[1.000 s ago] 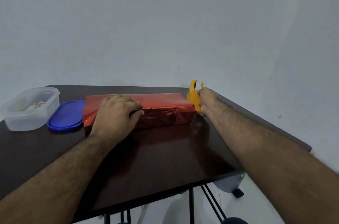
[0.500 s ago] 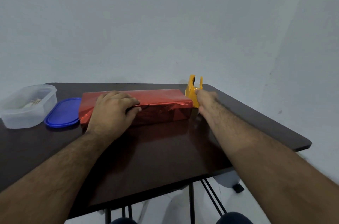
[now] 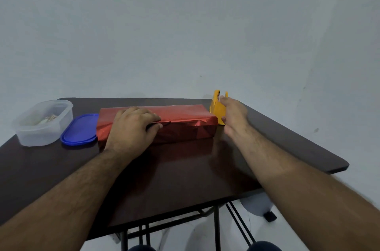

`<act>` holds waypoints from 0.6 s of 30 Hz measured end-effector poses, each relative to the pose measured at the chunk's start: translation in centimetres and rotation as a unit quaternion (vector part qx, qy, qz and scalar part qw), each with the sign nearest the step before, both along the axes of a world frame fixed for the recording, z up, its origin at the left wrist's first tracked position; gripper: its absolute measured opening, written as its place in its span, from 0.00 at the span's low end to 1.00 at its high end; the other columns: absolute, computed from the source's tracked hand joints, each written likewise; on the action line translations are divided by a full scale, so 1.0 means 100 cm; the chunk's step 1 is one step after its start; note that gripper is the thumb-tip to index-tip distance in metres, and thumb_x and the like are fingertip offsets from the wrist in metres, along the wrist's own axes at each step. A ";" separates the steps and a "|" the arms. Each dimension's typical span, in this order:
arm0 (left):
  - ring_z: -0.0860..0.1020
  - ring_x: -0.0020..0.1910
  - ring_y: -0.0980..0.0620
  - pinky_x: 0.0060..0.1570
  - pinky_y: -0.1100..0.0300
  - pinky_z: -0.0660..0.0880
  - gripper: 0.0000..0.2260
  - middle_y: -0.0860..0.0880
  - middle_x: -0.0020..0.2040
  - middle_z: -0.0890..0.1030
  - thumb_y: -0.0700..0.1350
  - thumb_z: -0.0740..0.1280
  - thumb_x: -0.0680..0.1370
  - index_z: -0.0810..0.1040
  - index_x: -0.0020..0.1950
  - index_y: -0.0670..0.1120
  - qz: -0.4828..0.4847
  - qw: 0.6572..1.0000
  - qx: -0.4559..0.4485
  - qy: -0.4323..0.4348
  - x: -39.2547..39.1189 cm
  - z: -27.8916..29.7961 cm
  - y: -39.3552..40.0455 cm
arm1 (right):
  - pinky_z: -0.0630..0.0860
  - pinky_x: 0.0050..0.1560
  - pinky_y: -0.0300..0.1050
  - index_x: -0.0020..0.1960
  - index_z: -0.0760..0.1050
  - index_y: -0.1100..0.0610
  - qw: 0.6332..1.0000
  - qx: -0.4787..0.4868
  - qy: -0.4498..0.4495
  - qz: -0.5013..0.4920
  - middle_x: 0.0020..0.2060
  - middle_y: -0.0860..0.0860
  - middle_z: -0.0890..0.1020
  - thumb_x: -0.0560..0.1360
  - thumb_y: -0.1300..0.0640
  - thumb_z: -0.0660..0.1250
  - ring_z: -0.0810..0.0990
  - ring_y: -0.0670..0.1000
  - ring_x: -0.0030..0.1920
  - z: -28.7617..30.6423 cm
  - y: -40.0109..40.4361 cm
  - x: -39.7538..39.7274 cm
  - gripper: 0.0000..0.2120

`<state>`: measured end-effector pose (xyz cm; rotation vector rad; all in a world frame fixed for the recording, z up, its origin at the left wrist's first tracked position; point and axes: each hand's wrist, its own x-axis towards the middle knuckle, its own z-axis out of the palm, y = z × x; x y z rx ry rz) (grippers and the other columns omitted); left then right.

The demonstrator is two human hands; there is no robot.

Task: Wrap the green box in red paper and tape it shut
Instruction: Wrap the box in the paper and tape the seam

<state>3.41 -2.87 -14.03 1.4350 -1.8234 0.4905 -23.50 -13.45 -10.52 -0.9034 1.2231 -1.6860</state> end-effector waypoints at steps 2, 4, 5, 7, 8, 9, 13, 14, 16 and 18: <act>0.83 0.57 0.44 0.61 0.46 0.73 0.12 0.52 0.54 0.88 0.55 0.72 0.78 0.89 0.56 0.51 0.001 1.000 0.004 0.009 -0.002 0.003 0.002 | 0.70 0.43 0.45 0.59 0.84 0.55 0.999 -0.010 -0.031 0.041 0.46 0.44 0.81 0.77 0.55 0.76 0.74 0.44 0.42 0.015 0.015 0.007 0.11; 0.84 0.56 0.45 0.60 0.46 0.76 0.15 0.52 0.54 0.88 0.56 0.69 0.76 0.89 0.56 0.51 -0.002 0.999 0.015 0.029 -0.003 0.006 0.007 | 0.66 0.38 0.44 0.56 0.85 0.53 0.994 -0.026 -0.072 0.081 0.46 0.45 0.79 0.76 0.54 0.77 0.70 0.46 0.40 0.026 0.024 0.015 0.10; 0.85 0.57 0.46 0.61 0.46 0.77 0.15 0.52 0.54 0.88 0.56 0.69 0.75 0.89 0.57 0.52 -0.005 0.999 0.018 0.039 -0.003 0.008 0.009 | 0.65 0.36 0.44 0.54 0.86 0.52 0.990 -0.035 -0.095 0.100 0.46 0.45 0.78 0.75 0.54 0.78 0.69 0.46 0.40 0.029 0.029 0.021 0.09; 0.85 0.57 0.48 0.62 0.49 0.78 0.14 0.52 0.55 0.89 0.54 0.72 0.77 0.88 0.59 0.51 -0.017 0.998 0.021 0.060 -0.001 0.010 0.012 | 0.65 0.34 0.44 0.55 0.85 0.51 0.983 -0.033 -0.129 0.123 0.47 0.43 0.78 0.74 0.53 0.79 0.69 0.46 0.38 0.033 0.042 0.032 0.10; 0.86 0.56 0.49 0.62 0.51 0.78 0.13 0.52 0.56 0.89 0.53 0.75 0.78 0.88 0.60 0.51 -0.023 0.996 0.016 0.079 -0.001 0.012 0.014 | 0.65 0.33 0.44 0.57 0.85 0.51 0.978 -0.033 -0.148 0.143 0.46 0.42 0.79 0.72 0.53 0.80 0.70 0.45 0.36 0.033 0.048 0.037 0.14; 0.85 0.56 0.51 0.63 0.55 0.77 0.12 0.52 0.56 0.88 0.51 0.76 0.78 0.88 0.60 0.50 -0.029 0.994 0.006 0.108 0.000 0.014 0.015 | 0.66 0.32 0.43 0.61 0.85 0.50 0.972 -0.033 -0.169 0.162 0.46 0.41 0.80 0.69 0.53 0.82 0.70 0.45 0.34 0.030 0.051 0.041 0.21; 0.80 0.57 0.67 0.59 0.76 0.70 0.10 0.58 0.57 0.87 0.50 0.77 0.78 0.88 0.59 0.53 -0.085 0.952 -0.011 0.294 -0.009 0.037 0.032 | 0.65 0.34 0.42 0.45 0.89 0.49 0.947 -0.028 -0.191 0.258 0.39 0.42 0.78 0.74 0.55 0.79 0.68 0.45 0.33 0.027 0.079 0.058 0.01; 0.81 0.57 0.66 0.61 0.72 0.73 0.11 0.58 0.57 0.87 0.49 0.77 0.78 0.88 0.60 0.54 -0.124 0.933 0.005 0.339 -0.013 0.044 0.035 | 0.64 0.35 0.42 0.41 0.89 0.49 0.941 -0.027 -0.190 0.277 0.39 0.42 0.76 0.76 0.55 0.77 0.68 0.45 0.34 0.026 0.087 0.062 0.05; 0.83 0.59 0.58 0.64 0.59 0.79 0.13 0.54 0.59 0.87 0.46 0.78 0.78 0.87 0.62 0.53 -0.229 0.876 0.067 0.418 -0.018 0.058 0.041 | 0.64 0.37 0.43 0.45 0.88 0.51 0.928 -0.025 -0.196 0.315 0.40 0.44 0.75 0.77 0.55 0.75 0.68 0.45 0.34 0.024 0.098 0.069 0.04; 0.83 0.63 0.54 0.65 0.54 0.80 0.13 0.51 0.60 0.87 0.41 0.77 0.78 0.86 0.63 0.49 -0.295 0.843 0.116 0.434 -0.023 0.066 0.046 | 0.67 0.37 0.43 0.48 0.85 0.51 0.918 -0.026 -0.207 0.338 0.40 0.45 0.75 0.78 0.54 0.75 0.69 0.46 0.36 0.022 0.105 0.074 0.02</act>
